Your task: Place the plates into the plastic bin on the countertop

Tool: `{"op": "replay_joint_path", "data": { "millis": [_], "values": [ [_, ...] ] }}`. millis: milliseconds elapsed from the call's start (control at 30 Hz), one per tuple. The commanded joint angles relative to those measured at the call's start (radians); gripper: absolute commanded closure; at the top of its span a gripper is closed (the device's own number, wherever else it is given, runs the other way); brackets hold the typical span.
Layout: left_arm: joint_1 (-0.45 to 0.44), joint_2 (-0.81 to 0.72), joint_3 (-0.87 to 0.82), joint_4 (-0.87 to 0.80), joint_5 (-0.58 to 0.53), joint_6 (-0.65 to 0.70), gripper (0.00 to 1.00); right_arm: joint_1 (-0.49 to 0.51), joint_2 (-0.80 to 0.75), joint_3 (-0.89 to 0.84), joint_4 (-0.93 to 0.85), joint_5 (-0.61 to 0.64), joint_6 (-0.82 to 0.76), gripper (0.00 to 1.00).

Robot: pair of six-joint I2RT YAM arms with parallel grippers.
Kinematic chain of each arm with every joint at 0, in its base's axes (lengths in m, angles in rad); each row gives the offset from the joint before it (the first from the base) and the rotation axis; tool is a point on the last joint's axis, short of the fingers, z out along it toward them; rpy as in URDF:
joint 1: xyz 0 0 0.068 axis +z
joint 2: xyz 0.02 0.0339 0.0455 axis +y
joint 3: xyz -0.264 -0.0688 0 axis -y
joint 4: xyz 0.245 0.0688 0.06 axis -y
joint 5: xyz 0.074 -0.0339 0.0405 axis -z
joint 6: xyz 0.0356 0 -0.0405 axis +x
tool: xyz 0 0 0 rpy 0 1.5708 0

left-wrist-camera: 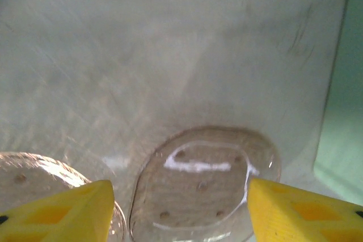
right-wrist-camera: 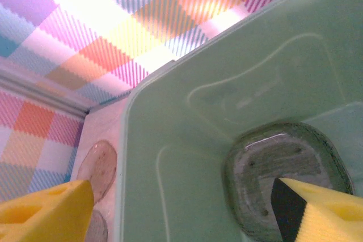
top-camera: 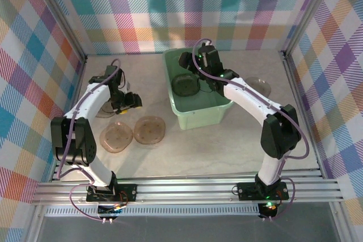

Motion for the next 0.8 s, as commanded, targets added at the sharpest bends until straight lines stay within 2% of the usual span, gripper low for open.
{"op": "replay_joint_path", "data": {
  "millis": [0,100,233,400,767],
  "values": [
    [-0.033,0.030,-0.018,-0.053,0.051,0.078,0.38,-0.004,-0.073,-0.053,0.054,-0.095,-0.105,0.22],
    [-0.077,0.079,-0.025,-0.060,0.031,0.110,0.39,-0.004,-0.103,-0.097,0.085,-0.149,-0.101,0.26],
    [-0.106,0.120,-0.011,-0.072,-0.035,0.128,0.42,-0.001,-0.113,-0.089,0.041,-0.186,-0.109,0.26],
    [-0.106,0.154,0.002,-0.083,-0.094,0.144,0.42,-0.001,-0.129,-0.096,0.007,-0.207,-0.126,0.26],
    [-0.112,0.209,0.004,-0.104,-0.143,0.172,0.44,-0.001,-0.138,-0.096,-0.026,-0.190,-0.151,0.26]
  ]
}}
